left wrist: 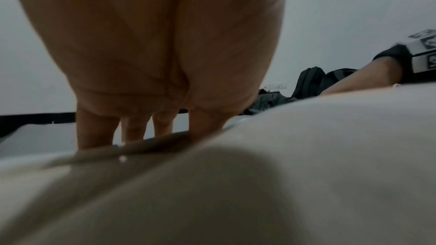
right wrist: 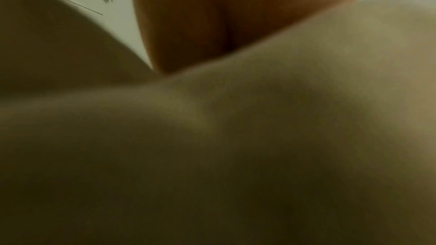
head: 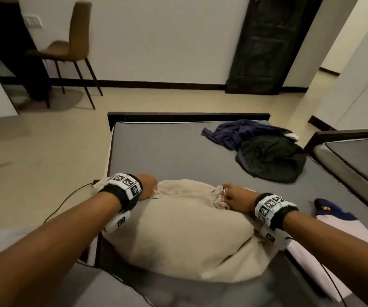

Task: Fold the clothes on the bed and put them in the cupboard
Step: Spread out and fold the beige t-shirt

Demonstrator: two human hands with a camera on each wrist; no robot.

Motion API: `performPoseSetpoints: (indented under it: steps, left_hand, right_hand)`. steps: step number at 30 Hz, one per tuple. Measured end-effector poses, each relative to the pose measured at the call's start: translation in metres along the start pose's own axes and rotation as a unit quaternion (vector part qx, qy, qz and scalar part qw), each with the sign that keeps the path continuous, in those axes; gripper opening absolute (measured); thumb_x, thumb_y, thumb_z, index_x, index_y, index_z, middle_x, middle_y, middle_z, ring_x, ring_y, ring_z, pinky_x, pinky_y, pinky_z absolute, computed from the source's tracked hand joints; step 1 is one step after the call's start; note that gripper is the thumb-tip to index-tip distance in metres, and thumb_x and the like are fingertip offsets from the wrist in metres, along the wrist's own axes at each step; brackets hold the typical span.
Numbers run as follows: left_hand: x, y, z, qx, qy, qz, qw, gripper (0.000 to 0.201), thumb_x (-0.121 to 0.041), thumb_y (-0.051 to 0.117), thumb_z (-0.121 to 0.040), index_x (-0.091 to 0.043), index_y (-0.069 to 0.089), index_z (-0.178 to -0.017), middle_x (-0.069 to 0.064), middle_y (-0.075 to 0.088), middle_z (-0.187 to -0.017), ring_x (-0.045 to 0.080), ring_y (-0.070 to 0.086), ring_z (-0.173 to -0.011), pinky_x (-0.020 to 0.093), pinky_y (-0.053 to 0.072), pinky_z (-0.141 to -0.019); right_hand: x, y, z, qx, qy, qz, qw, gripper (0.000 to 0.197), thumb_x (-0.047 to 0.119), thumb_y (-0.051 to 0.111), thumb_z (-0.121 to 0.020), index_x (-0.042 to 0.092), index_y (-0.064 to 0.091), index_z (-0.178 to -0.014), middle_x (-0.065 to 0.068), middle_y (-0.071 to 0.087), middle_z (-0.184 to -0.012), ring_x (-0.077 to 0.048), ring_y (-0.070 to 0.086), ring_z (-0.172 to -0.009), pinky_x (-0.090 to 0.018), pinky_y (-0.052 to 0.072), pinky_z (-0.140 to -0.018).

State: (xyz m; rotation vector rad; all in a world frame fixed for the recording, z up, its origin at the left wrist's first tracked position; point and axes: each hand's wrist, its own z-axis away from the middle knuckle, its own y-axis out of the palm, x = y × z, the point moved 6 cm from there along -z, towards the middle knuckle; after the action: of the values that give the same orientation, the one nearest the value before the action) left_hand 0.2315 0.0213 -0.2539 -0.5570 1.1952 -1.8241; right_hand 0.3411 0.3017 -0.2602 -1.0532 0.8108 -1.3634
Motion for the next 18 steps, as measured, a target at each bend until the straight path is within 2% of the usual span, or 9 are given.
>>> performPoseSetpoints:
  steps: [3,5,7,9,12,14,16,17,18]
  left_hand:
    - [-0.002,0.002,-0.001,-0.040,-0.003,-0.003,0.999,0.025,-0.018,0.052,-0.096,-0.008,0.072,-0.108,0.015,0.068,-0.117,0.034,0.064,-0.108,0.031,0.048,-0.086]
    - [-0.009,0.004,0.002,-0.052,-0.008,-0.011,0.999,0.026,-0.024,0.057,-0.095,-0.006,0.071,-0.108,0.015,0.069,-0.115,0.035,0.066,-0.106,0.031,0.049,-0.083]
    - [-0.022,0.009,0.009,-0.050,-0.001,-0.033,0.998,0.035,-0.031,0.056,-0.096,-0.002,0.068,-0.110,0.017,0.067,-0.116,0.036,0.065,-0.106,0.032,0.050,-0.083]
    - [-0.039,0.013,0.023,-0.043,0.012,-0.041,0.998,0.037,-0.032,0.052,-0.098,0.000,0.067,-0.111,0.018,0.067,-0.116,0.036,0.065,-0.106,0.033,0.050,-0.083]
    - [-0.066,0.015,0.048,-0.002,0.024,-0.031,0.999,0.037,-0.029,0.047,-0.100,0.002,0.065,-0.109,0.021,0.067,-0.116,0.037,0.063,-0.107,0.032,0.047,-0.082]
    - [-0.089,0.020,0.067,0.055,0.057,-0.030,0.996,0.036,-0.025,0.045,-0.101,0.004,0.065,-0.108,0.022,0.066,-0.116,0.038,0.062,-0.107,0.034,0.047,-0.084]
    - [-0.121,0.035,0.090,0.147,0.122,-0.033,0.981,0.030,-0.017,0.045,-0.099,0.005,0.064,-0.108,0.020,0.067,-0.114,0.034,0.062,-0.102,0.029,0.048,-0.085]
    - [-0.136,0.048,0.105,0.217,0.154,-0.014,0.964,0.024,-0.011,0.046,-0.098,0.004,0.064,-0.104,0.015,0.070,-0.106,0.028,0.063,-0.093,0.021,0.050,-0.076]
    - [-0.151,0.064,0.121,0.299,0.178,0.029,0.937,0.017,-0.005,0.048,-0.097,0.001,0.064,-0.096,0.006,0.072,-0.088,0.018,0.063,-0.076,0.012,0.048,-0.060]
  right_hand:
    - [-0.006,0.006,-0.005,-0.031,0.004,0.018,0.999,0.035,0.031,0.045,-0.104,0.008,0.068,-0.117,-0.007,0.053,-0.139,-0.031,0.053,-0.119,-0.033,0.038,-0.103]
    - [-0.005,0.007,-0.003,-0.035,0.006,-0.013,0.999,0.032,0.031,0.044,-0.105,0.011,0.068,-0.109,-0.007,0.057,-0.126,-0.031,0.055,-0.111,-0.036,0.041,-0.098]
    - [0.003,0.009,0.002,-0.038,0.004,-0.042,0.998,0.032,0.031,0.043,-0.105,0.012,0.065,-0.092,-0.010,0.061,-0.107,-0.030,0.058,-0.099,-0.036,0.043,-0.089]
    - [0.010,0.010,0.011,-0.027,0.009,-0.065,0.997,0.034,0.033,0.041,-0.106,0.023,0.054,-0.077,-0.004,0.058,-0.093,-0.026,0.056,-0.090,-0.033,0.040,-0.080]
    - [0.021,0.007,0.038,0.048,0.029,-0.099,0.994,0.034,0.039,0.038,-0.107,0.028,0.049,-0.077,0.006,0.058,-0.088,-0.020,0.056,-0.091,-0.029,0.037,-0.080]
    - [0.025,0.006,0.065,0.117,0.038,-0.074,0.990,0.031,0.044,0.037,-0.107,0.027,0.059,-0.092,0.002,0.064,-0.103,-0.019,0.058,-0.100,-0.028,0.036,-0.085]
    - [0.022,0.006,0.096,0.195,0.051,-0.025,0.979,0.043,0.051,0.037,-0.105,0.019,0.062,-0.117,-0.002,0.063,-0.121,-0.020,0.057,-0.111,-0.031,0.037,-0.094]
    - [0.019,0.009,0.111,0.237,0.055,-0.018,0.970,0.046,0.053,0.039,-0.104,0.017,0.060,-0.123,-0.001,0.062,-0.123,-0.018,0.056,-0.111,-0.033,0.038,-0.098]
    - [0.014,0.013,0.125,0.281,0.058,-0.027,0.958,0.044,0.052,0.042,-0.104,0.017,0.061,-0.122,0.000,0.063,-0.119,-0.015,0.057,-0.106,-0.032,0.040,-0.098]
